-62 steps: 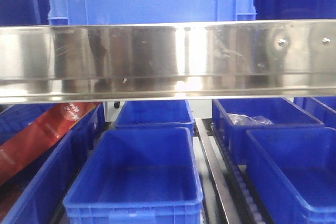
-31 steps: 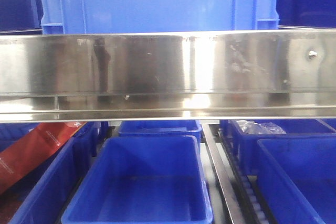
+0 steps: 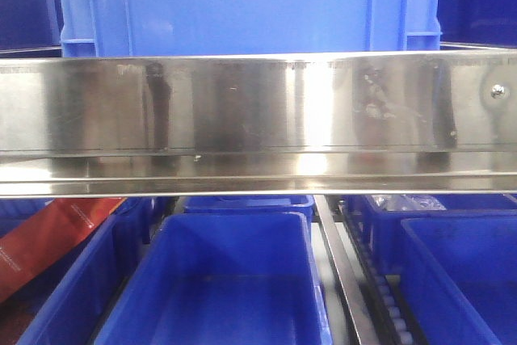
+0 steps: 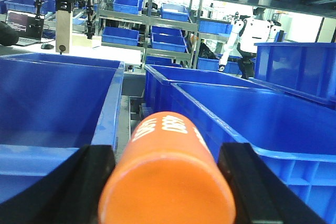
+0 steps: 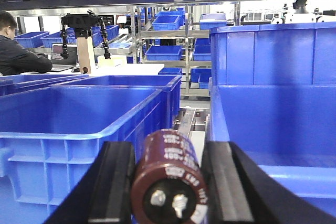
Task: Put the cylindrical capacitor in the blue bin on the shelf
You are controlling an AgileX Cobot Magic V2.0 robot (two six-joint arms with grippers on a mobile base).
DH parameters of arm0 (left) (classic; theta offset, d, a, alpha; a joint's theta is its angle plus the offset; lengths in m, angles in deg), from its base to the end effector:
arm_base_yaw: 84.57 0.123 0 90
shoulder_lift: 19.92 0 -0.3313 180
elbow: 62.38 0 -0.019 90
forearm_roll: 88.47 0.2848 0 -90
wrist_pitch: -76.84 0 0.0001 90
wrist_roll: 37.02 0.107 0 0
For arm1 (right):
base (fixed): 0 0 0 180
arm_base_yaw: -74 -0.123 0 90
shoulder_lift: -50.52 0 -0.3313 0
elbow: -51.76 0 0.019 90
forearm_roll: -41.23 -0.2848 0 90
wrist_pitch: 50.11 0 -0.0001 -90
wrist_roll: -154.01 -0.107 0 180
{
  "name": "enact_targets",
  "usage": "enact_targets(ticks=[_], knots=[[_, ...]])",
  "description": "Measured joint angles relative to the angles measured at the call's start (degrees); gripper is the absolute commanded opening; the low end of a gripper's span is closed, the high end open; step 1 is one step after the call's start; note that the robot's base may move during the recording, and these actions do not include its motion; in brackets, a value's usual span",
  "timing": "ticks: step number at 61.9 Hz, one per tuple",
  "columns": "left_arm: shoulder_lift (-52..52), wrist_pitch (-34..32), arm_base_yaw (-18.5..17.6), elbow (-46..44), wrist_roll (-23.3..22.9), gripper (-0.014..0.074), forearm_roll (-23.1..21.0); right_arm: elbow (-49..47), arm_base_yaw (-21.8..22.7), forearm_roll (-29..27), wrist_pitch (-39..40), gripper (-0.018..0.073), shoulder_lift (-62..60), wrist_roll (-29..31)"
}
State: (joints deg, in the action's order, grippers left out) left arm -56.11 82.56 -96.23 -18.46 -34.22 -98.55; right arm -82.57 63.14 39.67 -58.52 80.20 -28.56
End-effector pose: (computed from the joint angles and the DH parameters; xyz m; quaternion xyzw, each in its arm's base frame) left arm 0.1138 -0.0254 0.3941 0.0327 0.6796 -0.1261 0.7219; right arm 0.0876 0.0172 0.3890 -0.0408 0.6663 0.0983 0.7380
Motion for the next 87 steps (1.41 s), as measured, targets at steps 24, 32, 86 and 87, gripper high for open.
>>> enact_targets(ticks=[24,32,86,87], knots=[[-8.0,1.8,-3.07,-11.39,0.11,-0.0111,5.59,-7.87,-0.58,4.89,3.22,-0.0165,9.86,0.0],[-16.06,1.68,-7.64,-18.57,0.15,-0.0111,7.54,-14.32,-0.72,5.5,3.55,-0.0165,18.72,0.0],[-52.98,-1.93,-20.9,-39.68,0.24,0.0232,6.93,-37.67,-18.44,5.37,4.06,0.0347,56.85,0.0],[-52.98,-1.93,-20.9,-39.68,0.24,0.0274,6.93,-37.67,-18.44,5.36,4.19,0.0365,56.85,0.0]])
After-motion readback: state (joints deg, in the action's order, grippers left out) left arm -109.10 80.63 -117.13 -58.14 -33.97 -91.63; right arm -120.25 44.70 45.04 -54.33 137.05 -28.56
